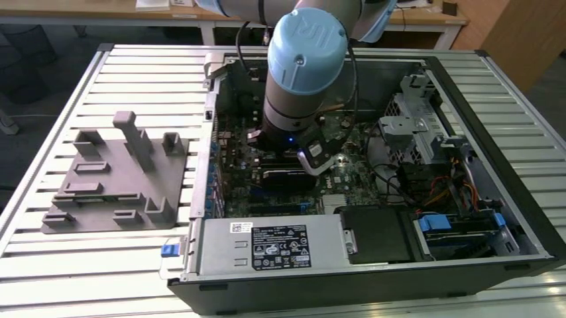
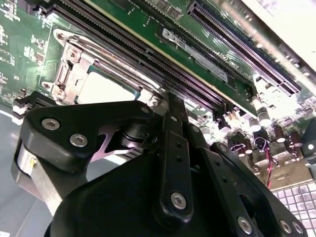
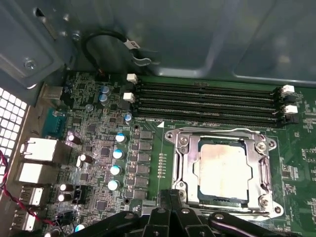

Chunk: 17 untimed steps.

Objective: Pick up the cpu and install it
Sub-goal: 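Install the second cpu locking lever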

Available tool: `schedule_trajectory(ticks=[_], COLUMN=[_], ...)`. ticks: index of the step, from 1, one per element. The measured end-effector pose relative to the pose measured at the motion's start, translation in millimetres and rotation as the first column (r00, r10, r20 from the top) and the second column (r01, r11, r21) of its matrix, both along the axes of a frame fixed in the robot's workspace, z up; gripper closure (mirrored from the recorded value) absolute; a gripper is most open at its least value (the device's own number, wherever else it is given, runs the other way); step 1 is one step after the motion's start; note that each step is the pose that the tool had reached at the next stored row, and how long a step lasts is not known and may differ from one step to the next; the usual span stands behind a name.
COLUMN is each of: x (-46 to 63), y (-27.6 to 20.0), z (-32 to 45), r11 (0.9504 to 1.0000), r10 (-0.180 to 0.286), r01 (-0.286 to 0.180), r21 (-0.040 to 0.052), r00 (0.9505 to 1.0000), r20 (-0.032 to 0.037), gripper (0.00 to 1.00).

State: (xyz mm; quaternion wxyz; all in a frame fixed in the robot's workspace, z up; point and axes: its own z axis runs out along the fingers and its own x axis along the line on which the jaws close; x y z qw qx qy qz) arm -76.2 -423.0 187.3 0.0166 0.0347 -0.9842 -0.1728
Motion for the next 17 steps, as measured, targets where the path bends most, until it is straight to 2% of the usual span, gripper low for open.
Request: schedule_trajectory(ticks=[5,11,17], x=[-0.7,-0.6,-0.6], y=[-0.1,0.0,0.0], z=[-1.2,7.1,10.3], r11=[1.0,1.0,1.0], r10=[0.001,0.001,0.001], r01=[-0.001,-0.001,-0.001], r21=[0.0002,0.0006,0.0009], r00=[1.0,1.0,1.0], r20=[-0.0002,0.0,0.0], gripper=[0.89,0.89,0.89])
